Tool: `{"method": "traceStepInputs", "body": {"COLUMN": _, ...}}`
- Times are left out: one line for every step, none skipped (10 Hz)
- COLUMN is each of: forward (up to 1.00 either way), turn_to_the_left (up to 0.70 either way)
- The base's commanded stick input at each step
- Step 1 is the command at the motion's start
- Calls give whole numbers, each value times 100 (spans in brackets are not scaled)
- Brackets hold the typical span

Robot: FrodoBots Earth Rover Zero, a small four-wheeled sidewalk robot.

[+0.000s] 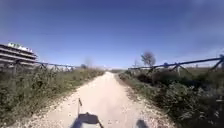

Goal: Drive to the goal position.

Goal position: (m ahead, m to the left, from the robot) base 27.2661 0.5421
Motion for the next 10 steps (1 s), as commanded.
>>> {"method": "traceStepInputs", "body": {"forward": 50, "turn_to_the_left": 0}}
{"method": "traceStepInputs", "body": {"forward": 50, "turn_to_the_left": 0}}
{"method": "traceStepInputs", "body": {"forward": 50, "turn_to_the_left": 0}}
{"method": "traceStepInputs", "body": {"forward": 50, "turn_to_the_left": 0}}
{"method": "traceStepInputs", "body": {"forward": 50, "turn_to_the_left": 0}}
{"method": "traceStepInputs", "body": {"forward": 50, "turn_to_the_left": 0}}
{"method": "traceStepInputs", "body": {"forward": 50, "turn_to_the_left": 0}}
{"method": "traceStepInputs", "body": {"forward": 50, "turn_to_the_left": 0}}
{"method": "traceStepInputs", "body": {"forward": 50, "turn_to_the_left": 0}}
{"method": "traceStepInputs", "body": {"forward": 50, "turn_to_the_left": 0}}
